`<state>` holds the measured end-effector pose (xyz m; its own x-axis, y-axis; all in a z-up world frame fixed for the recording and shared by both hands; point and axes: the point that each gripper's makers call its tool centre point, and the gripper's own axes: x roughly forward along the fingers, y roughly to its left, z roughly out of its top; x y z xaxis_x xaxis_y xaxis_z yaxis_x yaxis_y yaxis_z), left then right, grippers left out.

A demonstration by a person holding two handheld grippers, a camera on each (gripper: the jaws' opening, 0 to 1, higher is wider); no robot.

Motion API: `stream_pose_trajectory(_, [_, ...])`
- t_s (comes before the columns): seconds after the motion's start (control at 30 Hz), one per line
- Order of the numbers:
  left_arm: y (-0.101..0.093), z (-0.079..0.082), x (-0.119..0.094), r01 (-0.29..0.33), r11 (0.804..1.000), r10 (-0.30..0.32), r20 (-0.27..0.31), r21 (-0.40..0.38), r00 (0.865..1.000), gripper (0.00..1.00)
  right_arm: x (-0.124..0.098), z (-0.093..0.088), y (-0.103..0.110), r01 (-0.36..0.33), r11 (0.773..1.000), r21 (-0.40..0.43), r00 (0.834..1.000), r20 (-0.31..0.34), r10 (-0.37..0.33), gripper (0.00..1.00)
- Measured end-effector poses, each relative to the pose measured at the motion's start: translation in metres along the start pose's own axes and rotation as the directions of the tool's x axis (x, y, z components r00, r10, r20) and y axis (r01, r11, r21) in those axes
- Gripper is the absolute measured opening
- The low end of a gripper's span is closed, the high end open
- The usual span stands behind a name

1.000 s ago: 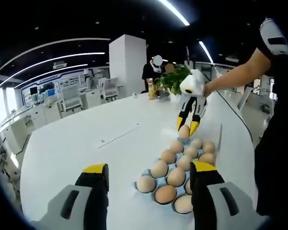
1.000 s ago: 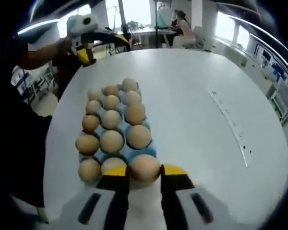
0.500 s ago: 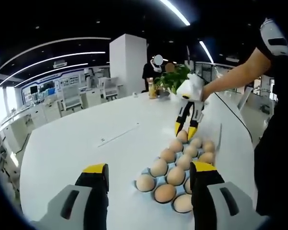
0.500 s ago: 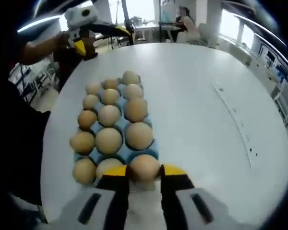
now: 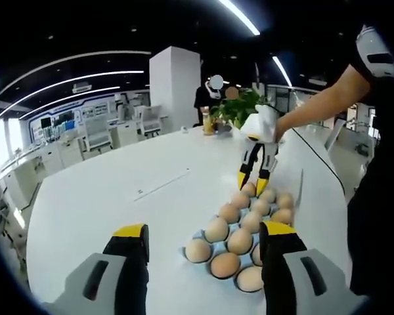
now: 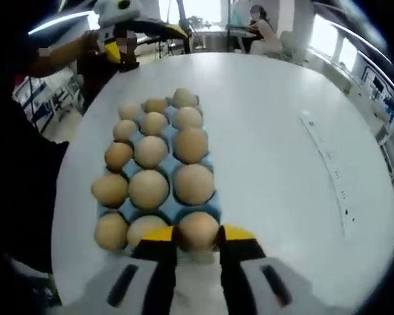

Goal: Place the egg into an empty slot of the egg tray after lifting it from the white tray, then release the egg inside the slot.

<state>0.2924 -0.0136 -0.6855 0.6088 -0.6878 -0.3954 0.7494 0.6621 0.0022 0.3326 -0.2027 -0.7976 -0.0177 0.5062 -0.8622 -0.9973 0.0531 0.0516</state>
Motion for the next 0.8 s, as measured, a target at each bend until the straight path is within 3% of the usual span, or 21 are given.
stream_pose_trajectory(0.23, [0.0003,-0.0002,0.0006,0.001,1.000,-0.001,-0.002,0.002,1.000,0.69,0.0003,-0.0004,0.0000,-0.011,1.000,0.007,1.000,-0.001,0.011,0.25])
stream_pose_trajectory(0.37, [-0.0001,0.0002,0.0014,0.003,1.000,-0.003,-0.001,0.004,1.000,0.69,0.0001,-0.0004,-0.0020,-0.029,0.998,0.047,0.999,0.020,0.028,0.25])
stream_pose_trajectory(0.8, [0.0003,0.0015,0.0004,0.001,1.000,-0.001,-0.005,0.006,1.000,0.68,0.0020,0.0021,-0.0003,-0.069,0.997,0.046,0.995,0.077,0.065,0.29])
